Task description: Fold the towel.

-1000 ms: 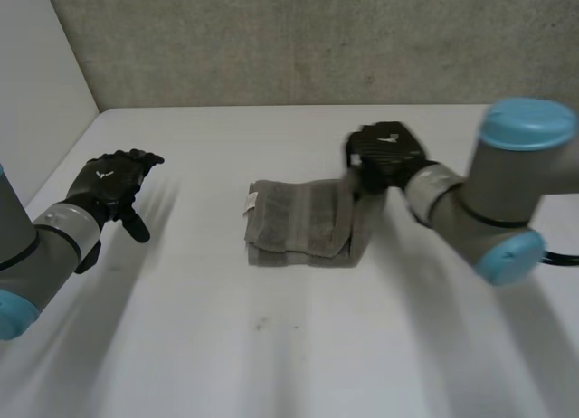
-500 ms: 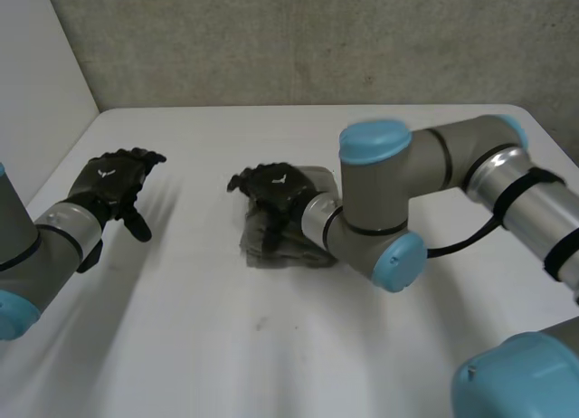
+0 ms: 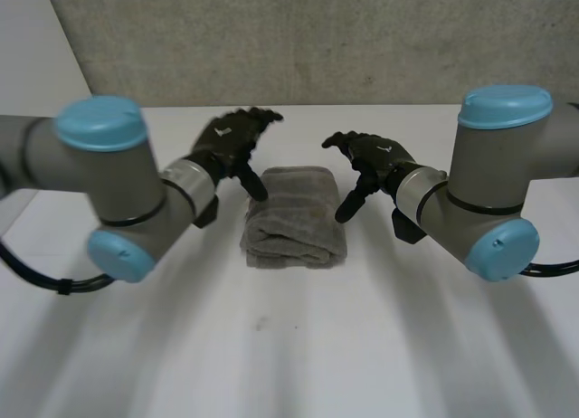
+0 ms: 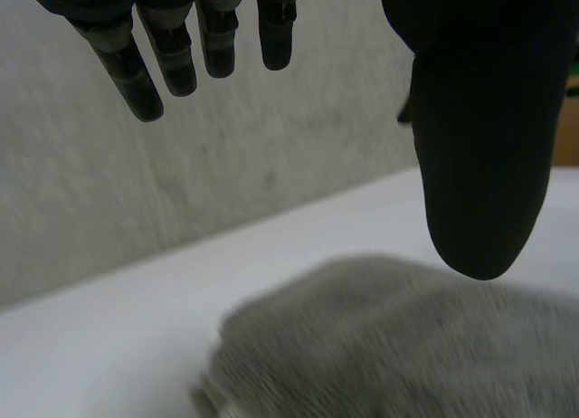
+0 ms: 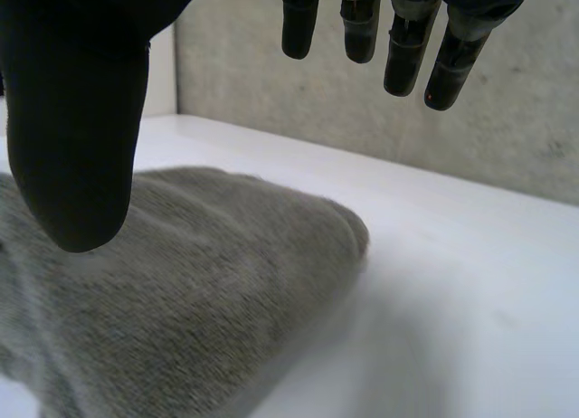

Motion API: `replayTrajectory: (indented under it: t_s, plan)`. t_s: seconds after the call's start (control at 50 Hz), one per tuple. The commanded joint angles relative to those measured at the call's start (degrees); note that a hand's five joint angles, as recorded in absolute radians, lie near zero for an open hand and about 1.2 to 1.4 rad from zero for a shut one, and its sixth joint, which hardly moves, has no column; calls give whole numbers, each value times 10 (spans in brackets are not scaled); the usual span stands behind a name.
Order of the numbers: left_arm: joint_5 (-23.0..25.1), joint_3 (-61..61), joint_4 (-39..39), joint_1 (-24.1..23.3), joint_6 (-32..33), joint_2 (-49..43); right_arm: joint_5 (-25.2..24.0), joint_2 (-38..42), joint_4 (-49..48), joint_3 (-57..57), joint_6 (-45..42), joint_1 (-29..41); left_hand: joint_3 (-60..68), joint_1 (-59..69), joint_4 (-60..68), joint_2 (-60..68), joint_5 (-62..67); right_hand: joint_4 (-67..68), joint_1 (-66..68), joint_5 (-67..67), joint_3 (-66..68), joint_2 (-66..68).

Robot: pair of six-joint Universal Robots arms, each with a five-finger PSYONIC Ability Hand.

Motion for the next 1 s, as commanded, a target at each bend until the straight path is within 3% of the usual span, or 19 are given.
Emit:
replayTrajectory:
  t_s: [0.02,0.16,0.38,0.52,0.68,0.84,1.0]
  plan:
    - [-47,138,-124,-12,4,-134,26,77,58,-81,0,4,17,19,18,17,10,0,-5,-11,3,1]
    - [-103,113,-148,-6,9,-144,21,132,85,-140,-6,9,14,15,15,14,6,0,-5,-11,3,1]
    - [-105,46,-143,-6,16,-129,30,184,104,-191,-86,31,4,5,5,3,-4,0,-5,-11,3,1]
    - [-104,46,-130,-8,16,-100,23,174,111,-198,-94,32,2,4,3,2,-5,0,-5,-11,3,1]
    - [-103,45,-108,-9,16,-19,21,110,103,-194,-94,35,2,4,3,2,-5,0,-5,-11,3,1]
    - [-104,11,-116,2,16,97,30,-26,75,-153,-97,26,-6,-5,-5,-7,-14,0,-5,-11,3,1]
    - [-103,-109,-116,74,16,274,104,-188,71,-39,-98,-12,-8,-6,-7,-8,-16,0,-5,-11,3,1]
